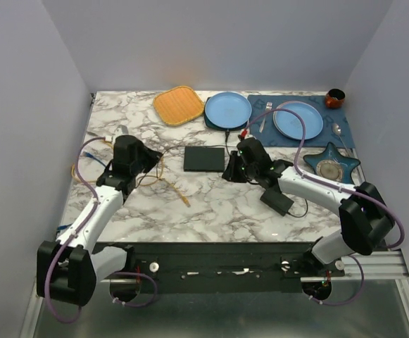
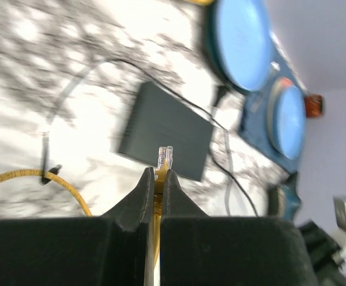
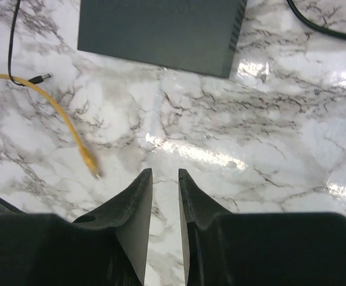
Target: Pull the plug from the switch port
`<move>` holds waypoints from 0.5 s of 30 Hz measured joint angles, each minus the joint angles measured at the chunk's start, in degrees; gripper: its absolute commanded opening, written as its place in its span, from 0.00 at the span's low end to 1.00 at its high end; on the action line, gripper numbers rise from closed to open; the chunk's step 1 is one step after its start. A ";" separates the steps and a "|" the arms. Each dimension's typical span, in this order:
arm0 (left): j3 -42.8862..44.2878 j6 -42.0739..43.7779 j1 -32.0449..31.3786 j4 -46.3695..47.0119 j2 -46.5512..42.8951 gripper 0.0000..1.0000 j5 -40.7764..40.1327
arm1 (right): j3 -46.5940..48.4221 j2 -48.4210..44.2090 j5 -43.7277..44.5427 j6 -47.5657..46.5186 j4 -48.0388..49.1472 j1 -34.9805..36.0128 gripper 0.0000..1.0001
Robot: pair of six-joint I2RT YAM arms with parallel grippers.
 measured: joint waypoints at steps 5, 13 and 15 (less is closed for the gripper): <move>9.68 3.98 10.08 -15.56 -0.87 0.00 -3.93 | -2.62 -2.62 0.17 0.50 -0.02 0.02 0.32; 23.89 5.62 23.56 -23.63 3.06 0.08 -12.68 | -2.73 -4.70 0.17 0.44 1.20 0.02 0.32; 23.26 5.62 25.55 -23.96 6.54 0.32 -13.81 | -3.23 -5.07 0.17 0.26 1.25 0.04 0.32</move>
